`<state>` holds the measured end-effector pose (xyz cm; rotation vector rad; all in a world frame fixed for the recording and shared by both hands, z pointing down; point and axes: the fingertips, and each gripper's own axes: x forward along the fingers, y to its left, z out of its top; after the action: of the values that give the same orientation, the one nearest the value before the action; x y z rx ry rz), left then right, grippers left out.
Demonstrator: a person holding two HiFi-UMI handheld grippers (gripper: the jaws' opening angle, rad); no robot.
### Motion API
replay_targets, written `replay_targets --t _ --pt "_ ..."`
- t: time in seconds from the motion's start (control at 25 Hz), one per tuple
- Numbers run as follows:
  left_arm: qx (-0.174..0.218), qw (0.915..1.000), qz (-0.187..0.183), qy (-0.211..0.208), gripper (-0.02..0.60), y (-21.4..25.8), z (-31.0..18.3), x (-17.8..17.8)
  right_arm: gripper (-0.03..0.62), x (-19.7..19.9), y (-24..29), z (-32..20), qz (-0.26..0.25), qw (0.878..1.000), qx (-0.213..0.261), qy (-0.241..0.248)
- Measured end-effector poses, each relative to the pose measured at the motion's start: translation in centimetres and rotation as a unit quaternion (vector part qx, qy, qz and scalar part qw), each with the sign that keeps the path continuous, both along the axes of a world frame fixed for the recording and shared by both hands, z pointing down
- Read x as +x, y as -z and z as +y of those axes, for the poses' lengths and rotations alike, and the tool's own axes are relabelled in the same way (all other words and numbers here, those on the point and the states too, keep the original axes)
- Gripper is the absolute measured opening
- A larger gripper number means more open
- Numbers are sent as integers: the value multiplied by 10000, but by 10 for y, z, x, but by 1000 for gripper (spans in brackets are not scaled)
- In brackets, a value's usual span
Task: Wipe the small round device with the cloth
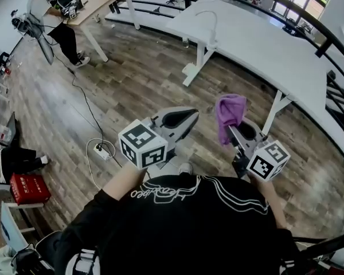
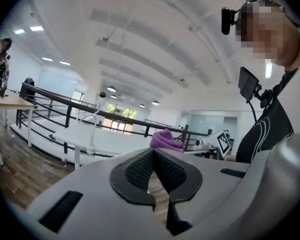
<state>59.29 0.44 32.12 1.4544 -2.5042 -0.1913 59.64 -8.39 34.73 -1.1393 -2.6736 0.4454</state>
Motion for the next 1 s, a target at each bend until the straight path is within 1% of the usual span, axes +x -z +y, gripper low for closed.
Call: replay_targets --t 0.12,0.28,0.52,0.64,0.8,0.88,1.0 --pt "-55 9999 -72 -118 8 5 21 -51 72 -49 6 20 -30 9999 7 -100" --pt "-2 9999 -24 -160 8 1 40 -99 72 -93 7 37 -114 9997 124 -190" --pt "86 9996 122 -258 8 -14 45 -145 72 -137 -2 43 -58 9995 180 -253" --pt "120 9995 139 -254 8 -20 45 -167 72 -159 -6 47 -64 9996 198 -200" --pt "166 9991 70 -394 8 -24 38 -195 72 -193 -9 42 -114 9996 165 -197" --pt "144 9990 20 -422 8 -25 34 -222 72 -222 -11 37 -105 9996 137 -218" --pt "148 9992 0 -365 8 -26 32 -275 72 -274 -12 27 -83 9996 108 -267"
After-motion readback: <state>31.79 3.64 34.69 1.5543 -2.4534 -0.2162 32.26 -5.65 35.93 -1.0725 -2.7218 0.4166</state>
